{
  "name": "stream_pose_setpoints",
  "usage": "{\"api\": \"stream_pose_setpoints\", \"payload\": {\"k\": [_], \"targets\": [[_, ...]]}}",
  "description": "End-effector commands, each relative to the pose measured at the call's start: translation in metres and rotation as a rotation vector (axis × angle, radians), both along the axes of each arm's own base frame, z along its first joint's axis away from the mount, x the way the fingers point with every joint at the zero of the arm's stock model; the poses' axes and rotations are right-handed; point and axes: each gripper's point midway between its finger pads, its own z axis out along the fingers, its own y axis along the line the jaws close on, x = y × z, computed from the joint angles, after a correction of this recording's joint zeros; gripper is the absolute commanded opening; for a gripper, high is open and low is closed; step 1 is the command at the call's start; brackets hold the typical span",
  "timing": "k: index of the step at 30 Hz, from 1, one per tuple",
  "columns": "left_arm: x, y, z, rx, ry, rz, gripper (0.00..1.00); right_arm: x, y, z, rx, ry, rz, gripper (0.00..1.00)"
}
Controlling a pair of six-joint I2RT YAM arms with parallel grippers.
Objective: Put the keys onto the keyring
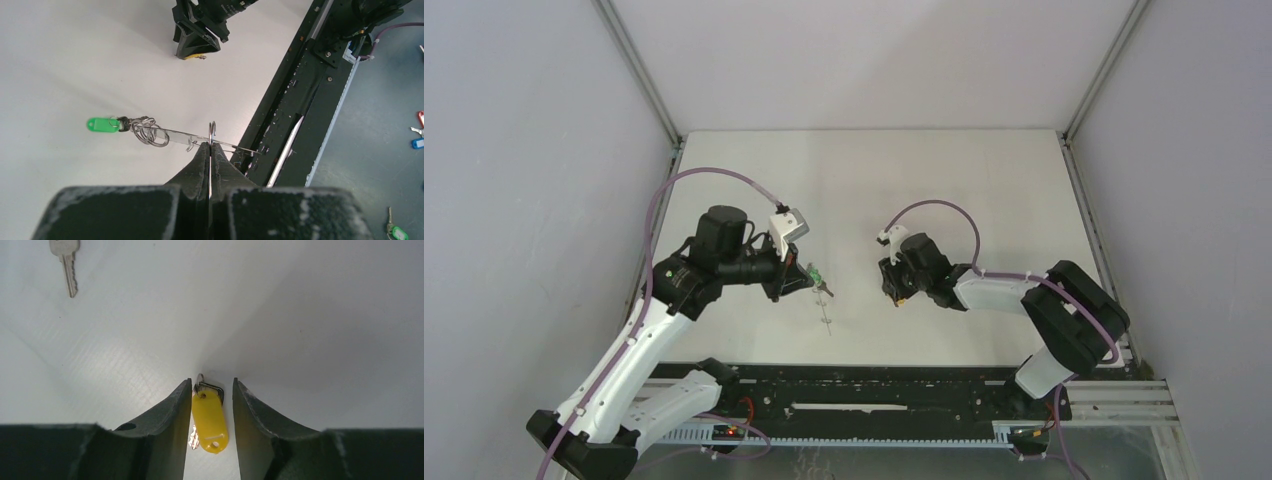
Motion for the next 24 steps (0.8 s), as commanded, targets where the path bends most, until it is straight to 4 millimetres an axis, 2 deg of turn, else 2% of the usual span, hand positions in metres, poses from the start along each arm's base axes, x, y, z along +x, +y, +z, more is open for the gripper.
{"api": "stream_pose_setpoints", "payload": {"k": [1,5,12,15,18,19,24], "targets": [[0.006,-0.002,0.023,-0.044,-0.065,0.014,0.0,0.012,0.016,0.016,0.063,-0.051,0.021,0.44],[0.007,-0.002,0.022,-0.042,-0.063,0.015,0.0,0.011,0.016,0.013,0.06,-0.044,0.028,0.43],[0.007,-0.002,0.023,-0.042,-0.065,0.017,0.0,0.008,0.014,0.009,0.046,-0.029,0.032,0.35],[0.008,-0.001,0.023,-0.04,-0.065,0.02,0.0,0.008,0.014,0.009,0.051,-0.024,0.039,0.25],[0.008,-0.001,0.022,-0.037,-0.065,0.022,0.0,0.007,0.015,0.012,0.064,-0.021,0.047,0.03],[0.009,-0.001,0.022,-0.036,-0.064,0.025,0.0,0.007,0.015,0.013,0.069,-0.022,0.05,0.0],[0.009,0.0,0.02,-0.029,-0.066,0.027,0.0,0.003,0.018,0.019,0.088,-0.016,0.078,0.0]]}}
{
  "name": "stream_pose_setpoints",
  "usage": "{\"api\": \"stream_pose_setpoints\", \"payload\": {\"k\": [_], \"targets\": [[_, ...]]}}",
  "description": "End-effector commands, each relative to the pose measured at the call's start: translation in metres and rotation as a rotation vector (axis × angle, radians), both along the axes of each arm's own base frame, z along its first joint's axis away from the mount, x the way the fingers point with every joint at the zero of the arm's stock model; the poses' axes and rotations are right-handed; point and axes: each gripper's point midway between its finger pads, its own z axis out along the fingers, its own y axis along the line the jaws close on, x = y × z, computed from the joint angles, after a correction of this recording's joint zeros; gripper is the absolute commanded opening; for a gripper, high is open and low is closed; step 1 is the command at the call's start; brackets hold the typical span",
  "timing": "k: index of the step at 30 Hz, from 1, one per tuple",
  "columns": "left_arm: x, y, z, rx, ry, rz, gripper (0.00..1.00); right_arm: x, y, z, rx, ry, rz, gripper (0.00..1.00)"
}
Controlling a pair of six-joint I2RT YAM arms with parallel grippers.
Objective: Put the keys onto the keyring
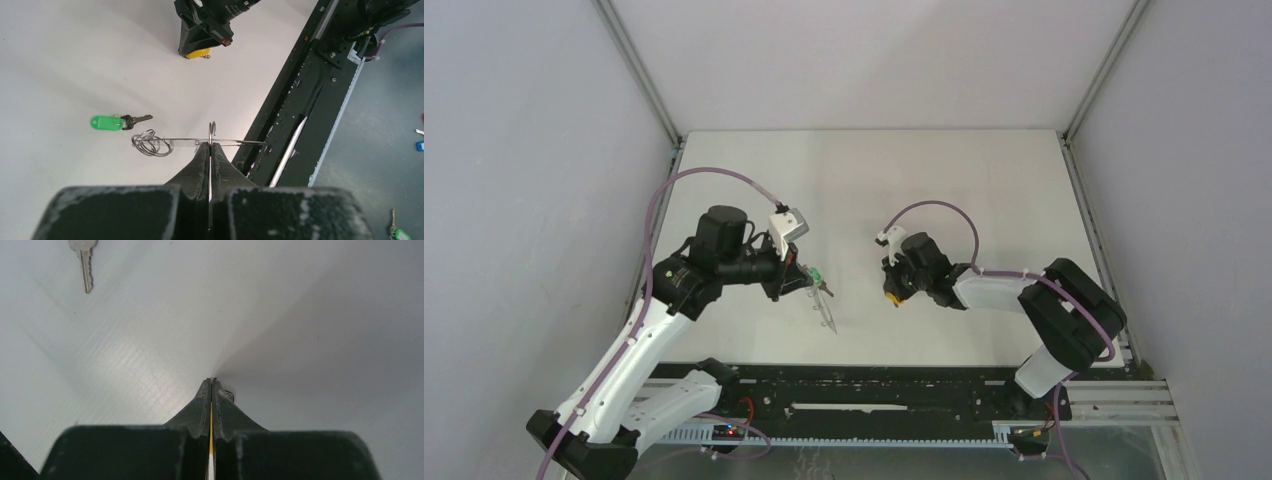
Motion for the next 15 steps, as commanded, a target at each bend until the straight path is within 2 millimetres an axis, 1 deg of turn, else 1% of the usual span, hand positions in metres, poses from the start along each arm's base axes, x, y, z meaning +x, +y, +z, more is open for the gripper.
{"api": "stream_pose_setpoints", "payload": {"k": [1,3,7,11,15], "targets": [[0.007,-0.002,0.02,-0.036,-0.059,0.014,0.0,0.004,0.011,0.021,0.055,-0.03,0.04,0.0],[0.006,-0.001,0.018,-0.034,-0.053,0.014,0.0,-0.001,0.013,0.029,0.073,-0.03,0.055,0.0],[0.005,-0.001,0.013,-0.029,-0.042,0.015,0.0,-0.018,0.024,0.054,0.117,-0.047,0.115,0.0],[0.004,0.002,0.007,-0.015,-0.055,0.006,0.0,-0.048,0.039,0.083,0.171,-0.064,0.202,0.0],[0.003,0.005,0.005,-0.003,-0.114,-0.016,0.0,-0.083,0.056,0.123,0.269,-0.098,0.31,0.0]]}}
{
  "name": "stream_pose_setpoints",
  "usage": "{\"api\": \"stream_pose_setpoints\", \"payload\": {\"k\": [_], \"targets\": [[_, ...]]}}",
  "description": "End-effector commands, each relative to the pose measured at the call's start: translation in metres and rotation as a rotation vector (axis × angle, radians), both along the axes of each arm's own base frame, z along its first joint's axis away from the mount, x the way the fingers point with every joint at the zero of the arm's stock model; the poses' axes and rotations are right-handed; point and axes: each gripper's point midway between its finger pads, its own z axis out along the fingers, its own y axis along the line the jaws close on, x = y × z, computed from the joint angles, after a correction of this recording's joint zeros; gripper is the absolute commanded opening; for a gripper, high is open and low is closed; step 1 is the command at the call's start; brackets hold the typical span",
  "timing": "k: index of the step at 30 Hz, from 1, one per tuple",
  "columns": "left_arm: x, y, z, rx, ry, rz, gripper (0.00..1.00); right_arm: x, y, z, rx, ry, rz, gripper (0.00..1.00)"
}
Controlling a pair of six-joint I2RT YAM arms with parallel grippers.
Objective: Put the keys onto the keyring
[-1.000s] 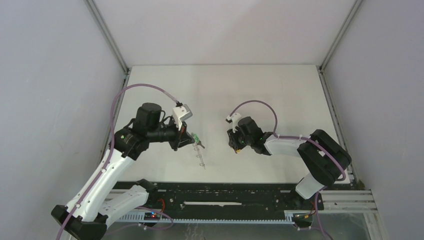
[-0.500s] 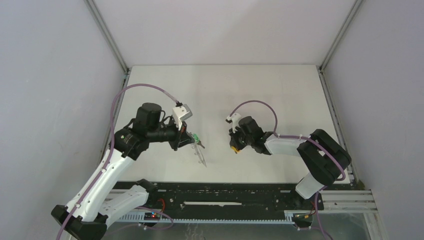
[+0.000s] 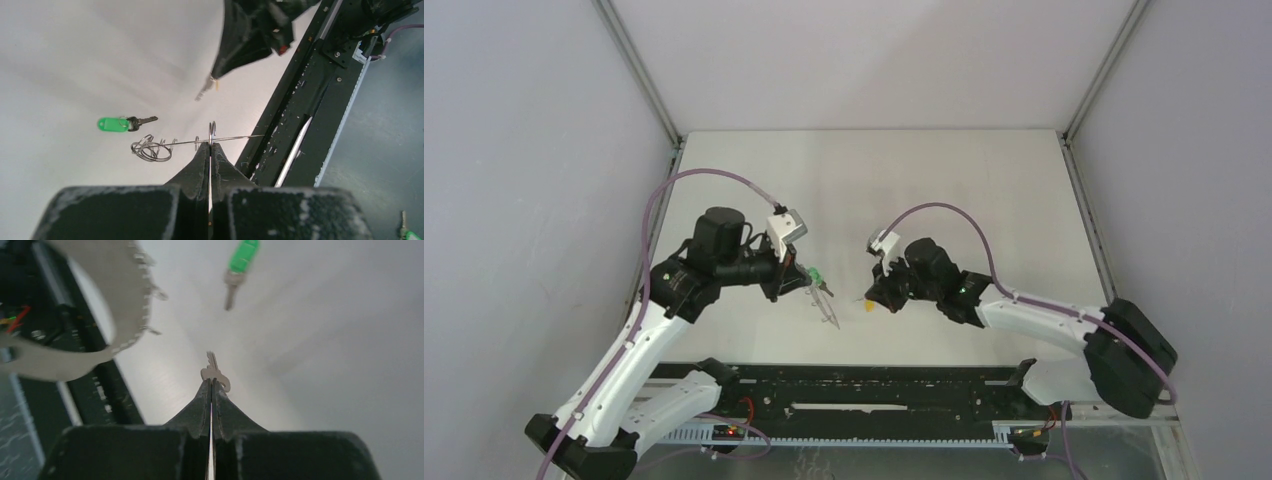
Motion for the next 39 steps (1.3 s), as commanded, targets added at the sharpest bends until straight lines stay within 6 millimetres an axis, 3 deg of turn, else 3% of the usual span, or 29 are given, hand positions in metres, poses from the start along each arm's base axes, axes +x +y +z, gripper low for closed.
{"api": "stream_pose_setpoints", "payload": {"k": [1,7,10,17,39], "targets": [[0.003,0.005,0.003,-0.001,-0.119,-0.019,0.0,-0.04,0.023,0.055,0.138,-0.035,0.138,0.0],[-0.003,0.007,0.002,0.004,-0.21,-0.076,0.0,-0.082,0.037,0.106,0.244,-0.067,0.26,0.0],[-0.008,0.005,0.005,-0.008,-0.232,-0.107,0.0,-0.092,0.044,0.122,0.244,-0.089,0.288,0.0],[-0.018,0.0,0.009,0.003,-0.291,-0.16,0.0,-0.094,0.065,0.157,0.265,-0.171,0.274,0.0],[-0.012,-0.008,0.008,0.019,-0.356,-0.152,0.0,-0.082,0.091,0.182,0.329,-0.203,0.232,0.0]]}}
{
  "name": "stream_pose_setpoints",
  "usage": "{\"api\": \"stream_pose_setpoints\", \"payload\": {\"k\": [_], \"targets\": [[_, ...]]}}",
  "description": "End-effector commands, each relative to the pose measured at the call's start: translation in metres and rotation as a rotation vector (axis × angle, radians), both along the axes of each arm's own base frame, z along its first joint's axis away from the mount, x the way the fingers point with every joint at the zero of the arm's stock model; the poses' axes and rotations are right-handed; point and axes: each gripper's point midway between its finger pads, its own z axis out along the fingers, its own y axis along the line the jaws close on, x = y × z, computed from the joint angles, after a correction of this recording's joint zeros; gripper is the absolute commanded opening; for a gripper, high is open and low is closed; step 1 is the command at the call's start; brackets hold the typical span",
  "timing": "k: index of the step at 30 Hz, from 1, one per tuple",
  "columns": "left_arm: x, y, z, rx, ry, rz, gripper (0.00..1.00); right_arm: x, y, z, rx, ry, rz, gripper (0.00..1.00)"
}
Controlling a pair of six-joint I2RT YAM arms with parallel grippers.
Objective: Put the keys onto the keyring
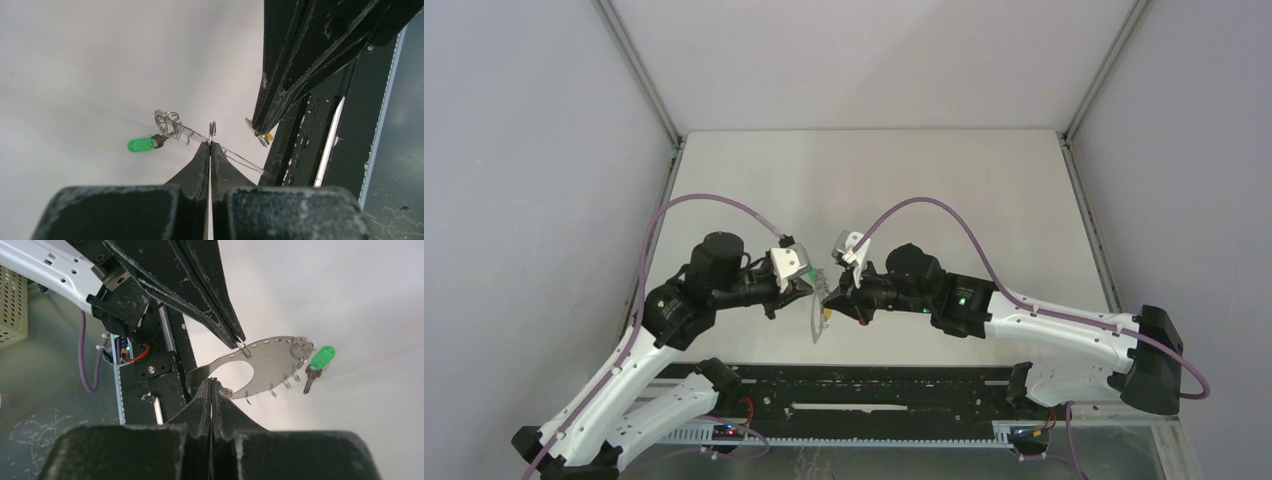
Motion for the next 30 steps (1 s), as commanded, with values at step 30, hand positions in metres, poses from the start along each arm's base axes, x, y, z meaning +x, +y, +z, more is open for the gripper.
{"api": "stream_pose_setpoints", "payload": {"k": [30], "targets": [[0.009,-0.012,0.01,-0.073,-0.035,0.048,0.0,0.026,0.008,0.055,0.191,-0.047,-0.146,0.0]]}}
